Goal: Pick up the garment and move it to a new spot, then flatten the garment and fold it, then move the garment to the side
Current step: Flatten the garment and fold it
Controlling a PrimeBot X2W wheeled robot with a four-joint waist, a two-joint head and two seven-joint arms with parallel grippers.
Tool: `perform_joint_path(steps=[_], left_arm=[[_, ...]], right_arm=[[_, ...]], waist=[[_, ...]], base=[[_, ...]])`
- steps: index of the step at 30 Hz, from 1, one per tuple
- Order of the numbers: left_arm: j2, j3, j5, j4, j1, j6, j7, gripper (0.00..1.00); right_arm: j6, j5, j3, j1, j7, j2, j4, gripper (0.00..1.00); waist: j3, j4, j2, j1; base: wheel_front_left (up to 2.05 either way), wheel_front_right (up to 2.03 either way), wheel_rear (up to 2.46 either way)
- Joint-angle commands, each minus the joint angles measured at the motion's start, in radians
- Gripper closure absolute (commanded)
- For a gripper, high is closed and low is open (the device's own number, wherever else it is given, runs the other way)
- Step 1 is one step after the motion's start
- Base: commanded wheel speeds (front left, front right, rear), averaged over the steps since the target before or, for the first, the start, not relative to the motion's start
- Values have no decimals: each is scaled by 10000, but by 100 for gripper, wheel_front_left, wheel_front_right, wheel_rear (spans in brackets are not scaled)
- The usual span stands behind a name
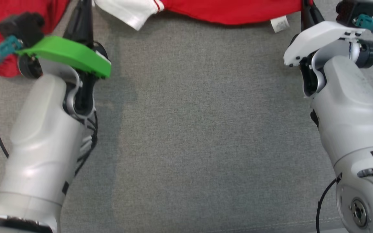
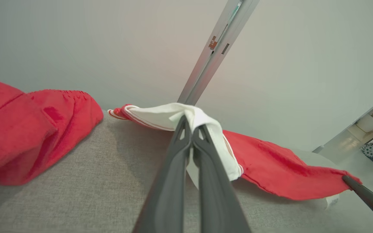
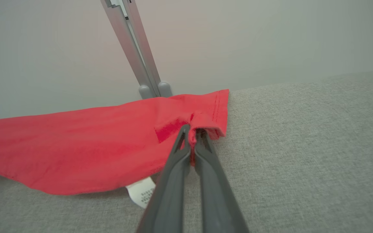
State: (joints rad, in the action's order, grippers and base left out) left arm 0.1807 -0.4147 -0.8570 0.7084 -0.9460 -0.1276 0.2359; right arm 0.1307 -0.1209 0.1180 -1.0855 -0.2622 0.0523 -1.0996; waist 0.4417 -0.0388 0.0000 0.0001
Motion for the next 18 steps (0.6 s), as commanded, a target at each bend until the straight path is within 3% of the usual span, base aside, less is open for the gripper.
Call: perform_joint_path(steps=[1,11,18], left_arm=[[85,-48,-67,-237,466,-36,60,100],[563,-415,-870,-2980,4340,144,-71,100],[1207,-295,-1184,-6173,7840,1525,-235,100]], right_arm=[[0,-177,-111,373,-30,78,137,100],[0,-1963,-1358,2855,-24,396,1288,100],[0,-3165,-2158,5187,339,813,3242,100]], waist=[[-493,-7,0,-1],[-2569,290,0,-1],[-3715,211,0,-1]], base=[[0,0,0],[0,0,0],[0,0,0]])
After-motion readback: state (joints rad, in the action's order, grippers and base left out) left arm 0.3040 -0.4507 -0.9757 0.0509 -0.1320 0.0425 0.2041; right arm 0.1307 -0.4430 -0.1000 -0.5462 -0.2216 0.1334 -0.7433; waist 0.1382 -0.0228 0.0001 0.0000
